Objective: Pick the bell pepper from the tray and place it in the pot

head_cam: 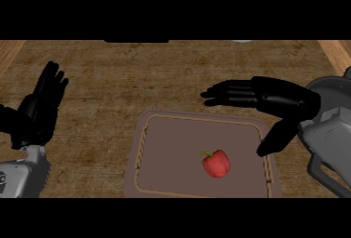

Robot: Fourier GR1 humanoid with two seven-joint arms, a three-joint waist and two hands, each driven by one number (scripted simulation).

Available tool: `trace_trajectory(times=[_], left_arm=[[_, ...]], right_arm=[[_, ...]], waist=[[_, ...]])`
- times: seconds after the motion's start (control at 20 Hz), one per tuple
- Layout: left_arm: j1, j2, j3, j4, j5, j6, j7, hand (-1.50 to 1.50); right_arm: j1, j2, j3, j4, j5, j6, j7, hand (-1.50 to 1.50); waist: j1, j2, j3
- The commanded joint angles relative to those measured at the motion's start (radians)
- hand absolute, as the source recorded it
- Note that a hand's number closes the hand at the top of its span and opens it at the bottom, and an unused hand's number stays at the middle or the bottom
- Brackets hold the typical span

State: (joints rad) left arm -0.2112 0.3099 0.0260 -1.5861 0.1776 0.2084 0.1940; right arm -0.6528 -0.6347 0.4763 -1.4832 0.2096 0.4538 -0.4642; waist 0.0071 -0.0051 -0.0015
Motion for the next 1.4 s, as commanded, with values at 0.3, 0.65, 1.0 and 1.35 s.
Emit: trace_trajectory(times=[0.3, 0.65, 1.0, 1.35], left_arm=[[0.006, -0.016, -0.020, -0.079, -0.035, 0.042, 0.066, 0.00], [0.042, -0.036, -0.002, -0.112, -0.030, 0.006, 0.056, 0.00], [0.024, -0.018, 0.062, -0.050, -0.024, -0.036, 0.024, 0.00], [-0.036, -0.041, 0.058, -0.008, -0.058, -0.042, 0.035, 0.00]], right_arm=[[-0.023, -0.029, 0.204, -0.274, 0.203, 0.204, 0.355, -1.50], [0.084, 0.089, 0.186, -0.270, 0.307, 0.258, 0.419, -1.50], [0.233, 0.111, 0.228, -0.399, 0.461, 0.259, 0.475, -1.50], [0.210, 0.196, 0.192, -0.243, 0.620, 0.223, 0.398, -1.50]], waist=[[-0.017, -0.005, 0.001], [-0.003, 0.004, 0.002], [-0.009, 0.004, 0.002], [-0.006, 0.005, 0.002]])
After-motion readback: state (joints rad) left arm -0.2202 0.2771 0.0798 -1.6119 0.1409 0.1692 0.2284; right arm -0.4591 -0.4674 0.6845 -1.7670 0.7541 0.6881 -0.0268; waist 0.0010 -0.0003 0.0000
